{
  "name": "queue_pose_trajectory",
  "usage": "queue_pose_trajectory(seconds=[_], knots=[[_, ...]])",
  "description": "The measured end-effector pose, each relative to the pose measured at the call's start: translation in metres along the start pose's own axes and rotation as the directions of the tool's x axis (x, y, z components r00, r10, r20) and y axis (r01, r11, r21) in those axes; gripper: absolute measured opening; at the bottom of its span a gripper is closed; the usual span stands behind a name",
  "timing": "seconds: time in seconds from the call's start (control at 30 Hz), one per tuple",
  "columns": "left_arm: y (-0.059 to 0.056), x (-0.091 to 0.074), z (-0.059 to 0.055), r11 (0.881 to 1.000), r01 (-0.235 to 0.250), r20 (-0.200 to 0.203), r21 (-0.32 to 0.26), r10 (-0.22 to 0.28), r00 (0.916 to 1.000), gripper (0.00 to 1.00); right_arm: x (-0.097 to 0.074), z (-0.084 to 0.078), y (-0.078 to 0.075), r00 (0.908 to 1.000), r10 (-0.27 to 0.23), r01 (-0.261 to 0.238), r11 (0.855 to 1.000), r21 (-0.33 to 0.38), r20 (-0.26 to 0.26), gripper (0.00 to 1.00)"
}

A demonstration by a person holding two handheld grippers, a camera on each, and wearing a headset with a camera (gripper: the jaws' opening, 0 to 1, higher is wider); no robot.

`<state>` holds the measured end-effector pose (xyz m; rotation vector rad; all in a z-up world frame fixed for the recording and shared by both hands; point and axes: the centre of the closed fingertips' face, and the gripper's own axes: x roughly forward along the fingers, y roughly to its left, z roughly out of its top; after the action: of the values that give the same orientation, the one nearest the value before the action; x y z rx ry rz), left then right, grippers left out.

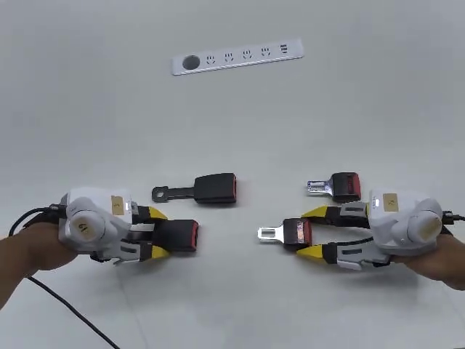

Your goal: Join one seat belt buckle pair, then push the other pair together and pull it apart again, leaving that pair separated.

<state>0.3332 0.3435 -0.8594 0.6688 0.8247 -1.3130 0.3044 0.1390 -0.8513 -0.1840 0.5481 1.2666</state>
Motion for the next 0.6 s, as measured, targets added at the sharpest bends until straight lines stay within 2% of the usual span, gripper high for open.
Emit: queue_pose_trajectory(seconds=[0.33, 0.6], knots=[[0.001, 0.0, -0.001, 1.0, -0.001, -0.003, -0.003, 0.001, 1.0, 0.35, 0.023, 0.009, 0.001, 0.9996, 0.018, -0.018, 1.0, 0.007, 0.021, 0.36], [0.001, 0.001, -0.001, 1.0, -0.001, -0.006, -0.005, 0.001, 1.0, 0.35, 0.045, 0.022, 0.001, 0.9985, 0.037, -0.037, 0.999, 0.003, 0.042, 0.36]])
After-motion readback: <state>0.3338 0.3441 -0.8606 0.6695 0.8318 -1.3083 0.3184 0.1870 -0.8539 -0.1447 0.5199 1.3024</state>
